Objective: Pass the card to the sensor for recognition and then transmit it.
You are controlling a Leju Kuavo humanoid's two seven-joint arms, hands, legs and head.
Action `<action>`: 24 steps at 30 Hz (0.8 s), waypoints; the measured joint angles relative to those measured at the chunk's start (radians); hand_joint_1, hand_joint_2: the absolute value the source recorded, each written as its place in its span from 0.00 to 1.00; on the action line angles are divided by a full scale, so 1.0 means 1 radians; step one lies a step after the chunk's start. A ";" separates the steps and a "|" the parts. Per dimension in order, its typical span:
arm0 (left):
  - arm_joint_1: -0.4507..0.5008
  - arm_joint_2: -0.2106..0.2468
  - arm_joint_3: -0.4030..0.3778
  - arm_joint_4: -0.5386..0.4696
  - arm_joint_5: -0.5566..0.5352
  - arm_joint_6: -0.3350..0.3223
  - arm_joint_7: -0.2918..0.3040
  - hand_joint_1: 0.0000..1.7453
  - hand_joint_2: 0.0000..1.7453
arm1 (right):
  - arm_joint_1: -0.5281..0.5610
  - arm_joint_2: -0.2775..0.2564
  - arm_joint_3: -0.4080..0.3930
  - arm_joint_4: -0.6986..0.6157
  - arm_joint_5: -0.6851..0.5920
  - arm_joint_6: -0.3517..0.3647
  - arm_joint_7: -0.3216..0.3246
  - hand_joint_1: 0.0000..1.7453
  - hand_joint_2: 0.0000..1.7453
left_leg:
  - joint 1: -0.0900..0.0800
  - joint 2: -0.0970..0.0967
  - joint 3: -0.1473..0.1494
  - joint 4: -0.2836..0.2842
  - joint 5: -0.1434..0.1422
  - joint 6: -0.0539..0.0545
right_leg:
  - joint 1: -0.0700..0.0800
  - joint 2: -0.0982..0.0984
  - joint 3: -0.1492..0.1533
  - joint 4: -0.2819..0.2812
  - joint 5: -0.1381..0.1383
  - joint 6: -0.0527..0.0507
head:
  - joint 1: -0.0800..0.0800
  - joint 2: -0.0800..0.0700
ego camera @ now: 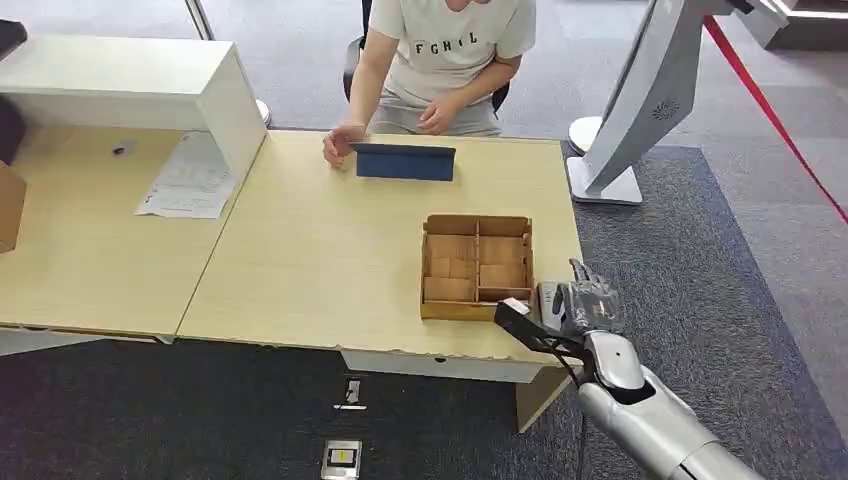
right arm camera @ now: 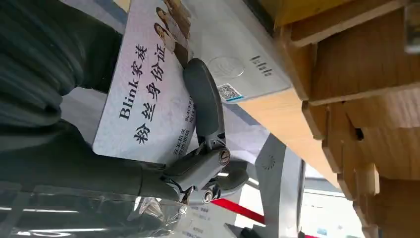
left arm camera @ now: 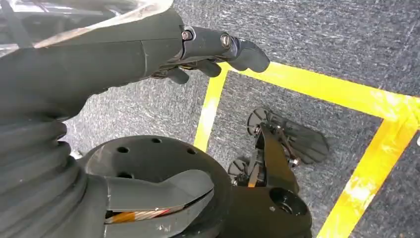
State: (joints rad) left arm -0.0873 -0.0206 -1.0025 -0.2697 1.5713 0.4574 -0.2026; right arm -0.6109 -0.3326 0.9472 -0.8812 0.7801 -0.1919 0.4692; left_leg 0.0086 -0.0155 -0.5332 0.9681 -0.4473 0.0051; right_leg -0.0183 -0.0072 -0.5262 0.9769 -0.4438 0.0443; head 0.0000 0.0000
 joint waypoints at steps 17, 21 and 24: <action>0.004 -0.032 0.023 -0.009 0.000 0.089 0.008 0.00 1.00 | -0.041 0.084 0.041 0.129 -0.040 -0.022 -0.041 1.00 1.00 | 0.000 0.001 0.001 0.000 0.000 0.000 | 0.000 0.000 0.001 0.000 0.000 0.000 | 0.000 0.000; 0.005 -0.039 0.038 -0.009 0.000 0.099 0.012 0.00 1.00 | -0.061 0.108 0.050 0.162 -0.022 -0.034 -0.059 1.00 1.00 | 0.000 0.001 0.000 0.000 0.000 0.000 | 0.000 0.000 0.001 0.000 0.000 0.000 | 0.000 0.000; 0.006 -0.043 0.056 -0.009 0.000 0.102 0.015 0.00 1.00 | -0.084 0.123 0.061 0.181 0.006 -0.034 -0.063 1.00 1.00 | 0.000 0.001 0.000 0.000 0.000 0.000 | 0.000 0.000 0.000 0.000 0.000 0.000 | 0.000 0.000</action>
State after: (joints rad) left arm -0.0817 -0.0641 -0.9464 -0.2789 1.5713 0.5593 -0.1877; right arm -0.6948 -0.2094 1.0086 -0.7000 0.7859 -0.2258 0.4067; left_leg 0.0087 -0.0149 -0.5329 0.9681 -0.4469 0.0049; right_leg -0.0182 -0.0071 -0.5257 0.9773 -0.4433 0.0438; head 0.0004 0.0000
